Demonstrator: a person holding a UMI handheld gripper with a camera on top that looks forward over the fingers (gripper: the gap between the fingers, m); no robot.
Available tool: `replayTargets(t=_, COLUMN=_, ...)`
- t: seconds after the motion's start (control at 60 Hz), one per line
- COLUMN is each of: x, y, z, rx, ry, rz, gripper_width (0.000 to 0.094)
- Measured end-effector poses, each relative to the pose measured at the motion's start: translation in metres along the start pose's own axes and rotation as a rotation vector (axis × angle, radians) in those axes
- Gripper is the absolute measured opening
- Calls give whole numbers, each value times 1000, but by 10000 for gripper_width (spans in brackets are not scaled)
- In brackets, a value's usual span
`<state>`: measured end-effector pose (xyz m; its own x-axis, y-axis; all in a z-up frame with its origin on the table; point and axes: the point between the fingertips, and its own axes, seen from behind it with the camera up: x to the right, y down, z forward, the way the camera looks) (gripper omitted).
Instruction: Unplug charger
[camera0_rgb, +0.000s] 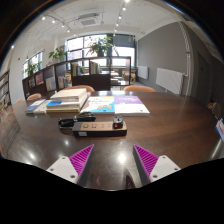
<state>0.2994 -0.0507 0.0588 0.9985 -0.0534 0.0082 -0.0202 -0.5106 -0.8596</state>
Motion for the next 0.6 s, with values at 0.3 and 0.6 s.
replayTargets(t=0.3, x=26, y=-57, z=141, rx=4, ry=19, rz=-15, gripper_width=385)
replayTargets(t=0.6, x=18, y=-49, z=152, rx=-54, ry=-8, rz=19, gripper_width=133)
